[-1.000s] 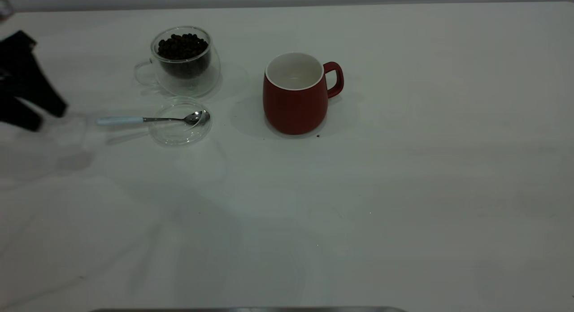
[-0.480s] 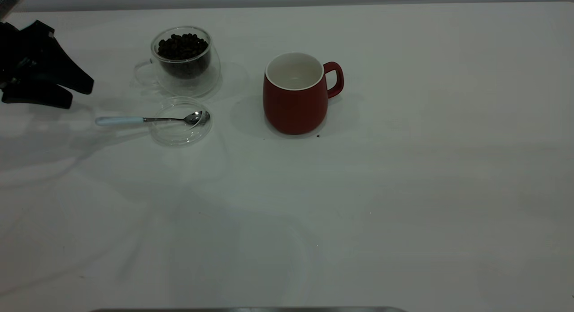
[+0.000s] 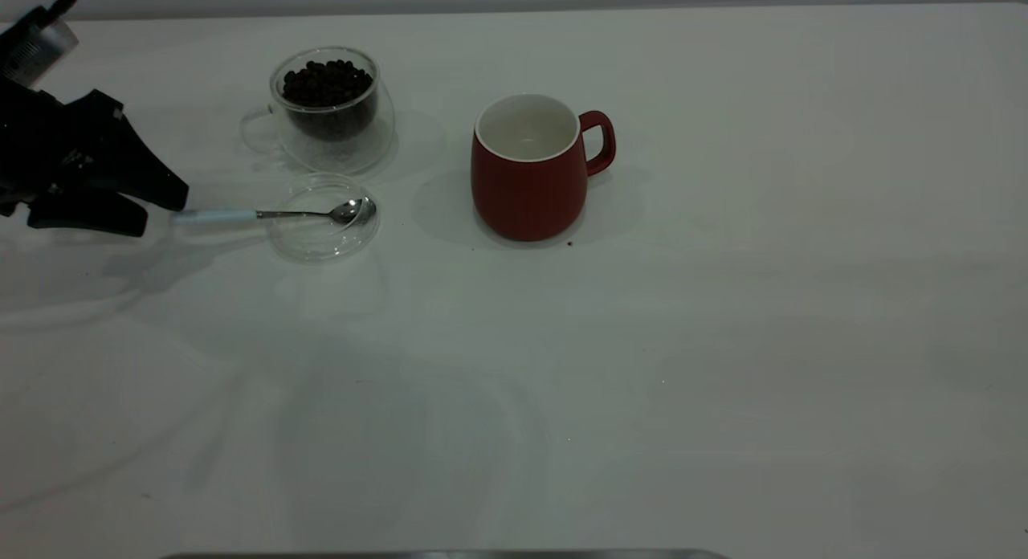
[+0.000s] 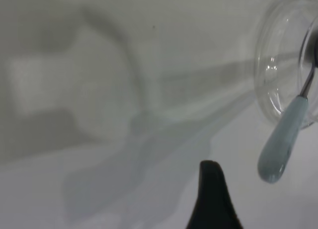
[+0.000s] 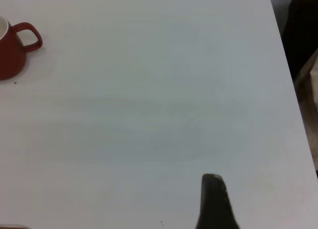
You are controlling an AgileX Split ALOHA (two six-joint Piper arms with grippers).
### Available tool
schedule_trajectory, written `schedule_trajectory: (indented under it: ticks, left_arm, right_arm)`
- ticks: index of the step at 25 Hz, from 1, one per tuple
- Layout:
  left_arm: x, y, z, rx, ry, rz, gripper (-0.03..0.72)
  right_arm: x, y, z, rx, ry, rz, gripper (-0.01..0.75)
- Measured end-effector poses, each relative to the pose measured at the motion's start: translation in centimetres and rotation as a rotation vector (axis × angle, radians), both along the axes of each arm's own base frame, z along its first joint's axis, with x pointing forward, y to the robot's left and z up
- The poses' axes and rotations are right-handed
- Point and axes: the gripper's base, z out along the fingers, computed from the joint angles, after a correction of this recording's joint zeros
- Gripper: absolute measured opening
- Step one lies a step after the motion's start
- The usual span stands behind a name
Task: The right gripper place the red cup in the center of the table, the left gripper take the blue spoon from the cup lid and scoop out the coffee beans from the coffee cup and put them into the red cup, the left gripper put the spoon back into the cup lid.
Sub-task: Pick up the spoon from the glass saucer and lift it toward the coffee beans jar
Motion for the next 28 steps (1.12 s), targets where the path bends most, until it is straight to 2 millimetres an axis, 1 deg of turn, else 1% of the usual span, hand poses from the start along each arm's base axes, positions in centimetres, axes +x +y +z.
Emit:
schedule_trajectory:
  ticks: [8, 12, 21, 28]
  left_arm:
    - [0.0, -0.3, -1.6, -0.050, 0.032, 0.071, 0.579]
    - [-0.2, -0.5, -2.2, -0.073, 0.043, 0.078, 0.579]
    - [-0.1, -0.8, -2.2, -0.075, 0.023, 0.043, 0.578]
    - [0.0, -2.1, -2.1, -0.078, 0.024, 0.010, 0.572]
  right_arm:
    - [0.0, 0.0, 0.0, 0.000, -0.001, 0.000, 0.532]
    - [0.0, 0.0, 0.0, 0.000, -0.001, 0.000, 0.532]
    - [0.0, 0.0, 0.0, 0.000, -0.001, 0.000, 0.532]
    - [0.0, 0.0, 0.0, 0.000, -0.001, 0.000, 0.532]
